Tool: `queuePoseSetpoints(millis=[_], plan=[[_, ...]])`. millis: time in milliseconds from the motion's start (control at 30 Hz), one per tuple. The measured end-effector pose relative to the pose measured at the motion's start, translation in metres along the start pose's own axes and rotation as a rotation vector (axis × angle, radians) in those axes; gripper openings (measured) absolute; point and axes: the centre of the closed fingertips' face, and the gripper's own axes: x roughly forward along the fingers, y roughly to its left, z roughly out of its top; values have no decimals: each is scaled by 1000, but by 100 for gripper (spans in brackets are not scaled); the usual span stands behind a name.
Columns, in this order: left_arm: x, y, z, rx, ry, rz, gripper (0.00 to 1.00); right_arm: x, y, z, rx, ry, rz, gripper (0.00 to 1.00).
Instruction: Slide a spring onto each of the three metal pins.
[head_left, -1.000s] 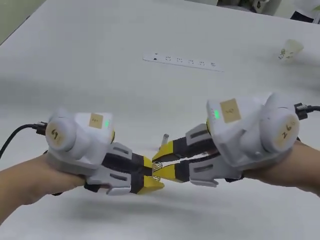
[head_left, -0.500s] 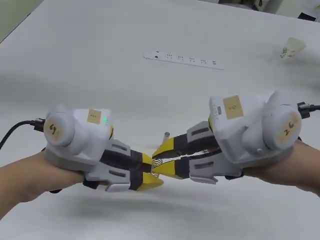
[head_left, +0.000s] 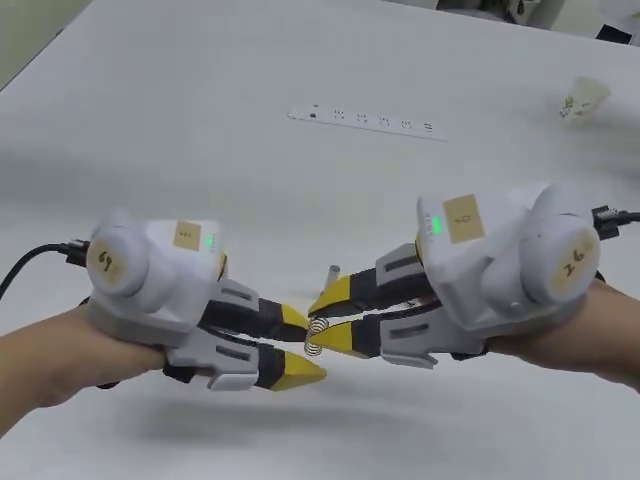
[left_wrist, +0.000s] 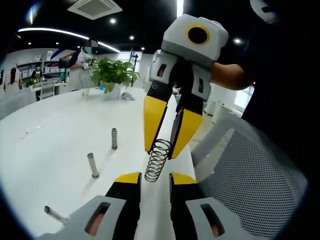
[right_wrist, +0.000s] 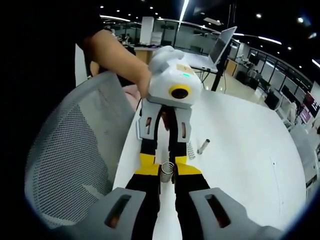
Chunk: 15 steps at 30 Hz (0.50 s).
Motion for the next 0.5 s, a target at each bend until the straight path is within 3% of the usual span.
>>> queuePoseSetpoints(millis=[500], plan=[[-24,15,-8,-38,-5,83,27,0,-9,-1,-7,2,-37,7]])
